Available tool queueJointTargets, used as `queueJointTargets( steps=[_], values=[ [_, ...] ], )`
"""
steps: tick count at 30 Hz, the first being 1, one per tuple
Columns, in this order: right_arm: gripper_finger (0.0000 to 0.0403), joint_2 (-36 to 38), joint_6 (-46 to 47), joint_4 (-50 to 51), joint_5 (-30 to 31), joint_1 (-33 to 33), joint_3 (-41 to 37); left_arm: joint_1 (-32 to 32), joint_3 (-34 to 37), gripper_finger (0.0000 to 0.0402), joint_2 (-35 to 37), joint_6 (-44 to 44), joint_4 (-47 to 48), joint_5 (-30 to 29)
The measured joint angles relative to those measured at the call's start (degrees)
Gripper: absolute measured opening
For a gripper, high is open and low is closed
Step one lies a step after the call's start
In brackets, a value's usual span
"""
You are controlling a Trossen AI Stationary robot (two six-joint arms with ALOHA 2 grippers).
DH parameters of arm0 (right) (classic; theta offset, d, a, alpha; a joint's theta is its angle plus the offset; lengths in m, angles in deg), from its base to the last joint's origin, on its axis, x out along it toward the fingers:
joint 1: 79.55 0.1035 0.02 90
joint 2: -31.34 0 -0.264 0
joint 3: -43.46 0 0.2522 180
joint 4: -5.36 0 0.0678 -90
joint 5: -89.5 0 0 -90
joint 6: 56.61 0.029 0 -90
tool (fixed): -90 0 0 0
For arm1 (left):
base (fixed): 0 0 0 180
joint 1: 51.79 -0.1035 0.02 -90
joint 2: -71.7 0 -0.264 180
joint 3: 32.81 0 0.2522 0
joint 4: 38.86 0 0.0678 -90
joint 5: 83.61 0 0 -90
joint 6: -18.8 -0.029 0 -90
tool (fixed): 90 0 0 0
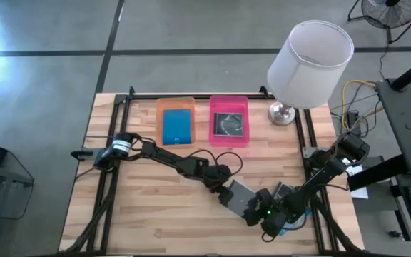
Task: Pick & place jewel cases by type
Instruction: Put the left black CD case into the pink bin
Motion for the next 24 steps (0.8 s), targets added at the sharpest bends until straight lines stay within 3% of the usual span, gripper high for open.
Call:
queueJointTargets(
  steps=[7,12,24],
  values=[
    [0.0226,0.04,-0.76,0.53,-2.16,1.95,0.05,-0.3,-1.33,0.0202,0.98,2.22,-2.05,1.08],
    [0.0226,0.02,-0.61,0.94,-2.35,3.91,0.05,-0.27,-2.04,0.0202,2.57,4.17,-3.26,5.83],
    [0.0226,-0.07,-2.43,1.32,-2.58,3.86,0.17,0.17,-2.2,0.0202,4.95,9.44,-19.98,7.92]
  ],
)
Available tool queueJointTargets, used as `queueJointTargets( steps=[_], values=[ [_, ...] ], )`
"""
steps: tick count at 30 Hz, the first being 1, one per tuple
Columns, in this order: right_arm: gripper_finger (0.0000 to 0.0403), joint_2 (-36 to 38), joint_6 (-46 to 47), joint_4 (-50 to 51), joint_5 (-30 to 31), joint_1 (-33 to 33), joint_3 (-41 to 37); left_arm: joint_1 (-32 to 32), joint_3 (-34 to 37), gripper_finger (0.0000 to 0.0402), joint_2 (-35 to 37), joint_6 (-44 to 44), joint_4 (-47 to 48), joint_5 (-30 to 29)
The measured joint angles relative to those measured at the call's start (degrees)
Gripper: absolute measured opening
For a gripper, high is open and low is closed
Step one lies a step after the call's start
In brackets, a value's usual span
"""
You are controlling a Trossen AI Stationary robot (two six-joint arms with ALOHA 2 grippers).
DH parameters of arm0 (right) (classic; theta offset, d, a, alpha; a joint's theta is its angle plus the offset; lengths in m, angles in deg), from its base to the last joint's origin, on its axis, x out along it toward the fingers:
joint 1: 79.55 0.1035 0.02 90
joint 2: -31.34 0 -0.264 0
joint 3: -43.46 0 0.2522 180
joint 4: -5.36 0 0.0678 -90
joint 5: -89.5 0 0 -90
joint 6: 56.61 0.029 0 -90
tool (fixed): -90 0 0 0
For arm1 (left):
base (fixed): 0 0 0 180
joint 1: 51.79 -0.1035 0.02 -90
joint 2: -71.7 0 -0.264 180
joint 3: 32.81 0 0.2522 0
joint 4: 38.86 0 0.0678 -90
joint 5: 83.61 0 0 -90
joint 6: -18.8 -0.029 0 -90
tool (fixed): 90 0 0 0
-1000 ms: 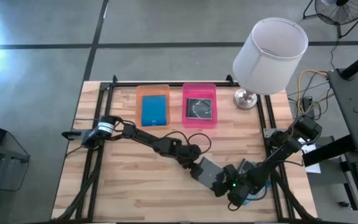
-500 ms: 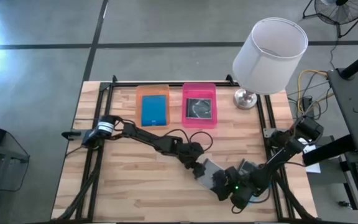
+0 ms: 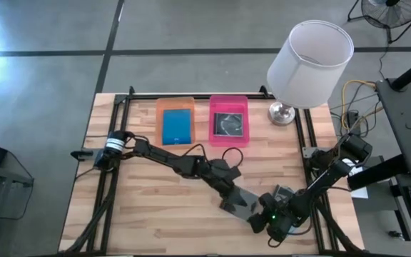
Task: Pick & place jewel cases by type
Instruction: Put the left black CD case into the pink bin
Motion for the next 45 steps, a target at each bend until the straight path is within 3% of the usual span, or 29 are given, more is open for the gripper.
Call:
queueJointTargets(
  steps=[6,8,12,17,21,30,33,37,41,43,45],
  values=[
    [0.0226,0.0,-1.05,-0.03,-0.17,-0.9,0.01,0.11,1.02,0.0202,-1.59,-0.4,2.29,-0.52],
    [0.0226,0.0,-0.8,-0.07,-0.21,-0.97,0.03,0.08,1.05,0.0202,-1.51,-3.95,5.22,-0.89],
    [0.0226,0.13,-1.1,-1.25,-0.02,-0.97,-0.1,-1.0,0.15,0.0202,0.48,-15.11,18.08,-6.97],
    [0.0226,-0.22,-8.62,2.55,-1.54,-1.29,4.19,-4.91,-2.94,0.0202,0.83,-24.69,27.04,-10.66],
    [0.0226,-0.7,-13.74,4.39,-3.57,-2.59,8.03,-6.97,-2.64,0.0202,-0.18,-27.86,27.14,-11.29],
    [0.0226,-3.44,-13.45,-2.4,-5.91,-5.91,10.08,-8.88,-0.73,0.0202,-3.89,-31.76,25.99,-10.91],
    [0.0226,-5.31,-11.28,-3.67,-6.86,-6.12,11.09,-9.14,-0.73,0.0202,-4.77,-31.55,25.34,-7.71],
    [0.0226,-4.92,-9.72,-2.92,-2.93,-6.44,13.2,-8.54,-0.75,0.0202,-5.26,-33.49,27.84,-6.32],
    [0.0226,-1.5,-9.35,4.8,3.54,-6.69,16.48,-7.7,1.35,0.0202,-3.95,-35.73,28.86,-6.3],
    [0.0226,-1.51,-7.88,9.3,4.26,-7.53,16.58,-7.58,2.54,0.0202,-3.26,-35.89,29.42,-5.98],
    [0.0226,-2.29,-8.06,5.91,3.13,-8.86,14.78,-7.44,3.77,0.0202,-2.17,-35.74,30.01,-5.86]
  ],
)
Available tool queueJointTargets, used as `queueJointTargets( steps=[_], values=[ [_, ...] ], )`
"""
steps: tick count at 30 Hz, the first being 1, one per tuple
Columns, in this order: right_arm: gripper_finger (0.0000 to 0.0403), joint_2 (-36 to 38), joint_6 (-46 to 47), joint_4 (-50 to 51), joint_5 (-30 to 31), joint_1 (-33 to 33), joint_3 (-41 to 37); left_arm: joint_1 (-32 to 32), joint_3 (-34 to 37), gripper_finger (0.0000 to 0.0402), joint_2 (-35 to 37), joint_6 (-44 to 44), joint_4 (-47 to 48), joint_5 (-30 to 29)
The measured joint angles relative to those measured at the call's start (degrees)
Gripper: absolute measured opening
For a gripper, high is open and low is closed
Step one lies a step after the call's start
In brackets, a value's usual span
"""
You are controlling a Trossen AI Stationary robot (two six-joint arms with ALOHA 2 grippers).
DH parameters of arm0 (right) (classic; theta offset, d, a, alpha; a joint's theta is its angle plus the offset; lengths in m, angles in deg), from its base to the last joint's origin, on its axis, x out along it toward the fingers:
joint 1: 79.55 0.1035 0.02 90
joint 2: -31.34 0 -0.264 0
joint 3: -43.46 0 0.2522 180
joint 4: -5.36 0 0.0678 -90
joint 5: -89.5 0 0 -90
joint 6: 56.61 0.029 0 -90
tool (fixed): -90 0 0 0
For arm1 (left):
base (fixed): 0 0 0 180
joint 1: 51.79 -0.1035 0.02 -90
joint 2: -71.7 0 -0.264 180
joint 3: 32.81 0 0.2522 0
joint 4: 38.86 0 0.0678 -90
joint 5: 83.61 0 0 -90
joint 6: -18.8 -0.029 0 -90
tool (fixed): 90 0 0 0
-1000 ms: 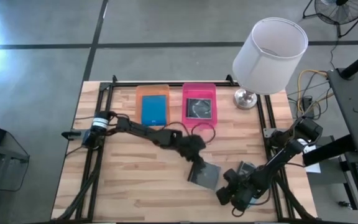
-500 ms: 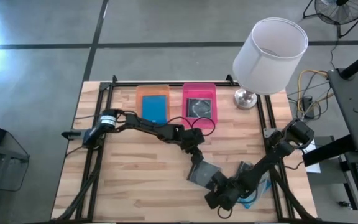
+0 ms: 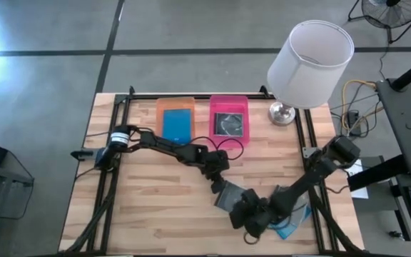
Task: Pick & place jewel cases by type
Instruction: Put the left black CD case into the pink bin
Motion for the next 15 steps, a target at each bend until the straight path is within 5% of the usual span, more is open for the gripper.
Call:
queueJointTargets(
  steps=[4,10,15],
  values=[
    [0.0226,-1.89,-2.47,-14.4,-4.1,-2.84,-4.67,0.05,3.27,0.0202,1.91,1.3,0.37,0.5],
    [0.0226,-0.32,-4.28,-10.37,-5.65,-3.21,-5.85,0.21,9.53,0.0202,6.6,2.78,0.66,-0.31],
    [0.0226,6.44,-6.03,-5.01,3.93,-2.55,-5.71,0.35,14.13,0.0202,11.12,8.72,-4.34,-3.33]
  ],
)
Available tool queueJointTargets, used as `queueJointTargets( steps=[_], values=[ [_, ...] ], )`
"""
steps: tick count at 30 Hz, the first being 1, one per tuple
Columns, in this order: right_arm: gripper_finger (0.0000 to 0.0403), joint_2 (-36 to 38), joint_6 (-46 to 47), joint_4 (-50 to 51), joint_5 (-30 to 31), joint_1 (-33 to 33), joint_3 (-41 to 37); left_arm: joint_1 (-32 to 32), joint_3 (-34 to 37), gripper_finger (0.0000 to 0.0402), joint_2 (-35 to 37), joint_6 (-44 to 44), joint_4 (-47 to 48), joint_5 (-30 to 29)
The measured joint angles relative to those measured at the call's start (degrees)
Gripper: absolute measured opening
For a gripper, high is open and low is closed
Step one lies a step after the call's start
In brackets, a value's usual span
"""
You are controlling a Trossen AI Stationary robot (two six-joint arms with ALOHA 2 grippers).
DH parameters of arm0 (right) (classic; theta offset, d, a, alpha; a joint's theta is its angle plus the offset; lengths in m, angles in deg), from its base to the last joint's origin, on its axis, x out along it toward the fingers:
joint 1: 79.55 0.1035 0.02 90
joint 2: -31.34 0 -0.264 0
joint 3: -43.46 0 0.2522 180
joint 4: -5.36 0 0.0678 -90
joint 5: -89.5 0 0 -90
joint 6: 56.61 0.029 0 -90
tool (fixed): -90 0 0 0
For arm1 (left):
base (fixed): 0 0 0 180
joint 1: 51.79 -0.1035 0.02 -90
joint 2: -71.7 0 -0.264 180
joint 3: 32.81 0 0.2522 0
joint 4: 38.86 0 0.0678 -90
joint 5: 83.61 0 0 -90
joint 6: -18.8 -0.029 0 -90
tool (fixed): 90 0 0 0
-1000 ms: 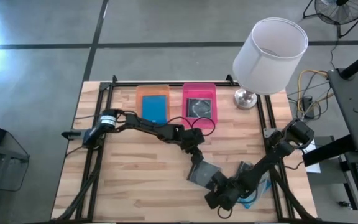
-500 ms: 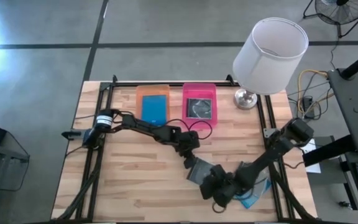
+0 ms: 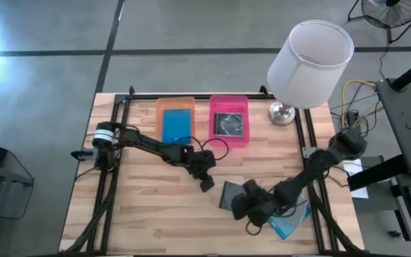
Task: Pick & place jewel cases by type
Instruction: Put the left black CD case into the pink bin
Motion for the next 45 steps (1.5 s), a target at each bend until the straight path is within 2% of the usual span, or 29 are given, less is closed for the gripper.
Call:
queueJointTargets(
  steps=[2,5,7,10,12,15,19,24,30,37,43,45],
  values=[
    [0.0226,2.23,2.65,5.55,4.18,0.24,-0.07,0.22,0.89,0.0202,1.78,1.64,-3.42,-2.07],
    [0.0226,2.78,8.64,14.87,4.61,-0.22,-1.13,0.56,1.39,0.0202,4.2,3.13,-5.36,-4.1],
    [0.0226,1.94,9.87,13.77,2.63,-1.01,-3.1,0.97,1.87,0.0202,4.41,3.91,-5.65,-4.26],
    [0.0226,1.01,8.11,3.64,-1.1,-2.09,-7.53,1.97,2.66,0.0202,4.5,4.94,-4.94,-4.44],
    [0.0226,0.83,8.28,-0.51,-1.32,-2.2,-9.05,2.84,3.09,0.0202,4.74,5.72,-5.53,-4.41],
    [0.0226,2.8,8.62,1.4,2.04,-1.6,-8.33,4.26,4.48,0.0202,4.7,7.87,-5.66,-4.37],
    [0.0226,6.97,5.92,11.5,3.06,-0.56,-3.98,5.31,6.42,0.0202,4.74,11.41,-10.51,-4.38],
    [0.0226,6.05,5.61,19.78,-6.65,-0.16,-2.47,4.73,6.82,0.0202,4.72,16.61,-14.86,-4.43],
    [0.0226,2.19,6.22,15.98,-13.24,-1.65,-3.77,5.08,6.42,0.0202,4.8,17.4,-16.49,-3.91],
    [0.0226,-1.44,2.15,8.92,-16.66,-4.28,-5.69,7.66,6.74,0.0202,4.83,16.72,-8.86,-3.97],
    [0.0226,-1.21,-4.98,1.07,-16.65,-9.12,-7.04,11.47,6.81,0.0202,4.88,18.13,-5.8,-6.21],
    [0.0226,-0.74,-10.98,-3.69,-13.7,-11.02,-7.61,12.36,6.9,0.0202,4.91,19.31,-5.86,-7.2]
  ],
)
